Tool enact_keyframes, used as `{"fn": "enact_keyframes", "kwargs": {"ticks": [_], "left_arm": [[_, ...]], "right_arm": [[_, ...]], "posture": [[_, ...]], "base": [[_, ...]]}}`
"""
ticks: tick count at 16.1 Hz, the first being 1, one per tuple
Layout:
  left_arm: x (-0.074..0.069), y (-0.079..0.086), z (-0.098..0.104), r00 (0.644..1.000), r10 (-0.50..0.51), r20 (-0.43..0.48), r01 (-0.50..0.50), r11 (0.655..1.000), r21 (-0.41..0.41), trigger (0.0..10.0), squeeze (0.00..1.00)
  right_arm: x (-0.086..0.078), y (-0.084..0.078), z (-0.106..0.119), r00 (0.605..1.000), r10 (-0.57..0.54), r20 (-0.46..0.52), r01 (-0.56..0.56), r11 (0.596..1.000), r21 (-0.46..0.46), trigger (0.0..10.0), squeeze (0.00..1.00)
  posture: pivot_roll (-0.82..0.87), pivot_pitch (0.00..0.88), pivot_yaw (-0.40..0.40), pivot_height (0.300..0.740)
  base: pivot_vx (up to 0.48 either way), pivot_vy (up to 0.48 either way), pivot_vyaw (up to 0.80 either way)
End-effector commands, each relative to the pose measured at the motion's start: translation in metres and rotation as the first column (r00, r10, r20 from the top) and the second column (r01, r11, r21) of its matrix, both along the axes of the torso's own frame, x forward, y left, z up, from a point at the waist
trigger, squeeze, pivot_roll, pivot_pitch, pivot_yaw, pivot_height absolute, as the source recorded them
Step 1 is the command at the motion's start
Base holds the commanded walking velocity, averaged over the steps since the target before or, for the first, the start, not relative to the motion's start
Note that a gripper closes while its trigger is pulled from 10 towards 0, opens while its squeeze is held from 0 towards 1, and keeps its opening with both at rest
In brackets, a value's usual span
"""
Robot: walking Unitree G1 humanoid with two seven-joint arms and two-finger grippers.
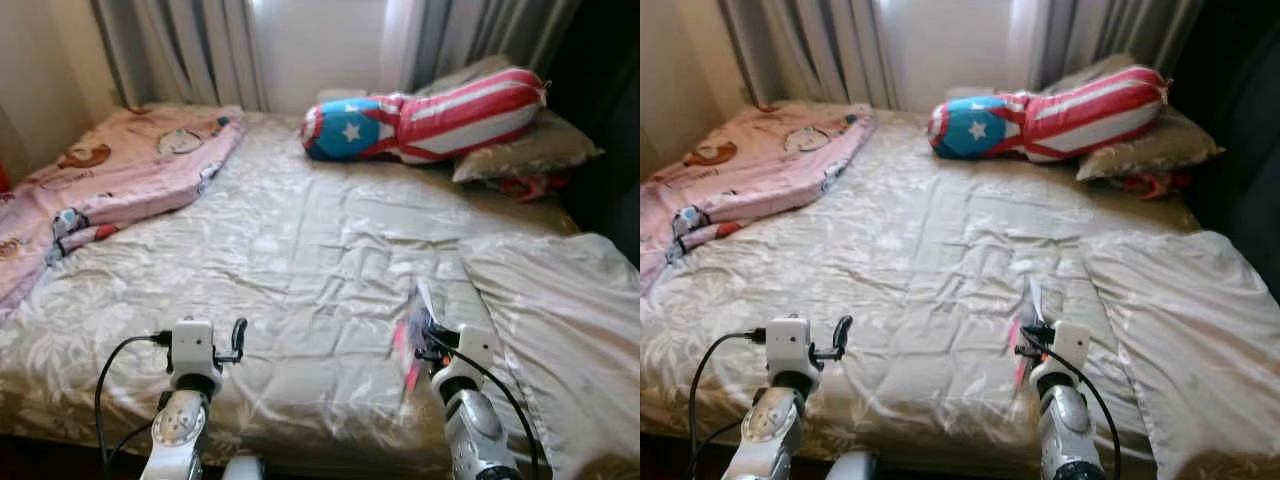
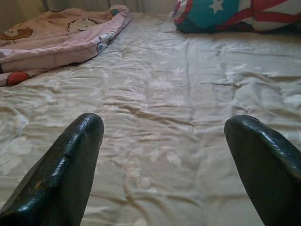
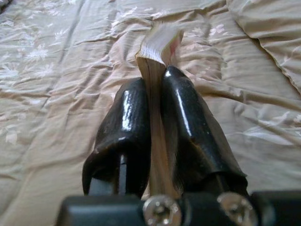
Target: Clean up the room
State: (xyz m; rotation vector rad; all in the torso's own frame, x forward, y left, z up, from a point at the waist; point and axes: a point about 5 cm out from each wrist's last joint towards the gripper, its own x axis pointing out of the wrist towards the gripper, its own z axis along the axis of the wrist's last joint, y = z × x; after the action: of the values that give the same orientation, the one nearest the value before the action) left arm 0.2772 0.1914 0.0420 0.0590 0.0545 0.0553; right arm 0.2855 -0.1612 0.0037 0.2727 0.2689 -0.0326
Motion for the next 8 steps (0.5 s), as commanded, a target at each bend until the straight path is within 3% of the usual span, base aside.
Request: {"fn": "enact_keyframes", "kwargs": {"ticks": [1,5,8], "left_arm": [[0.0049,-0.0014,0.0062,1.000,-0.006,0.023,0.006,1.000,0.002,10.0,0.00],[0.0066,-0.0053,0.0075,0.999,-0.032,0.022,0.033,0.999,-0.038,10.0,0.00],[0.0063,-0.0072,0.0077,0.999,-0.047,0.024,0.048,0.998,-0.044,10.0,0.00]], "right_arm": [[0.0071,-0.0003,0.0100,0.998,0.004,0.056,-0.004,1.000,-0.004,10.0,0.00],[0.0072,0.0009,0.0099,0.998,0.009,0.056,-0.009,1.000,0.000,10.0,0.00],[0.0075,0.0017,0.0102,0.998,0.011,0.057,-0.011,1.000,0.002,10.0,0.00]], "posture": [[0.03,0.000,-0.080,0.663],[0.03,0.000,-0.078,0.663],[0.03,0.000,-0.077,0.663]], "base": [[0.000,0.000,0.00],[0.000,0.000,0.00],[0.362,0.000,0.00]]}}
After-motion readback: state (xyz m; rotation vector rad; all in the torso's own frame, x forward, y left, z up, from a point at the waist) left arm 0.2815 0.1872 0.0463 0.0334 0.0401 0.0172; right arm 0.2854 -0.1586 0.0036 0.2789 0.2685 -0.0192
